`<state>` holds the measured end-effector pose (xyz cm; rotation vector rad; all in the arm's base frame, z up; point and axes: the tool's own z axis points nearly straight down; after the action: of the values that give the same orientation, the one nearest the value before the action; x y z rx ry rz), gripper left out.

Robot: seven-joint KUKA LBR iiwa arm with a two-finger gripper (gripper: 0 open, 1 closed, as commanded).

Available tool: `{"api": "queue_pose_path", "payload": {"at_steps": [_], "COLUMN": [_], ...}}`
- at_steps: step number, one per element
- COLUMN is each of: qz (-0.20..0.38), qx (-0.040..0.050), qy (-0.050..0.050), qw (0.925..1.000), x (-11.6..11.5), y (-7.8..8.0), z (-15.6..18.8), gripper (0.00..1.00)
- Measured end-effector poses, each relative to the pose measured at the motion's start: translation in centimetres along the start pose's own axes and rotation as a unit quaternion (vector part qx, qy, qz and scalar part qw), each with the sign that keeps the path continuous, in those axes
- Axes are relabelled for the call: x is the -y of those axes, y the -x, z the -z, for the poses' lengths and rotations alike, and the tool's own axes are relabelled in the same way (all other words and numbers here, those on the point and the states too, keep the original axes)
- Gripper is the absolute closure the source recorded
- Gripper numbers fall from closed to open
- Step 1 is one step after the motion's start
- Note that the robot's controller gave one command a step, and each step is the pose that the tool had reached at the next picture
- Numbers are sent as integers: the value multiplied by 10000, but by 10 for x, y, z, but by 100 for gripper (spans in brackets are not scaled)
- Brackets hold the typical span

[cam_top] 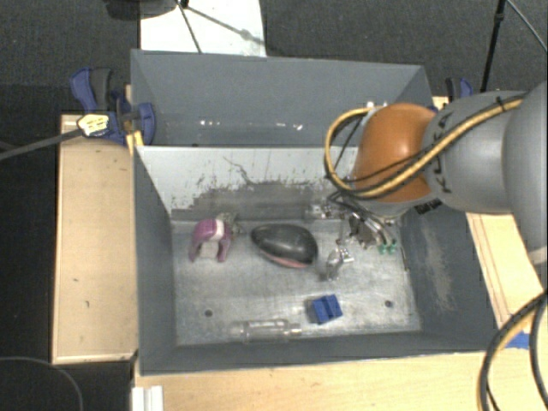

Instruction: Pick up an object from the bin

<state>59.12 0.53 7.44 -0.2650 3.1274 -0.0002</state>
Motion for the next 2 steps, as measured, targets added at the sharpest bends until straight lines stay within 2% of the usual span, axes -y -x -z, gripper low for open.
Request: {"api": "queue_pose_path", "payload": {"at_steps": [1, 2], "qz": [547, 524], "qx": [-2, -9], "qy": [19, 5], "qw": [9985, 9986], "x": [-73, -69], "y": [-4, -4], "z": [16, 15], "gripper": [0, 100]}}
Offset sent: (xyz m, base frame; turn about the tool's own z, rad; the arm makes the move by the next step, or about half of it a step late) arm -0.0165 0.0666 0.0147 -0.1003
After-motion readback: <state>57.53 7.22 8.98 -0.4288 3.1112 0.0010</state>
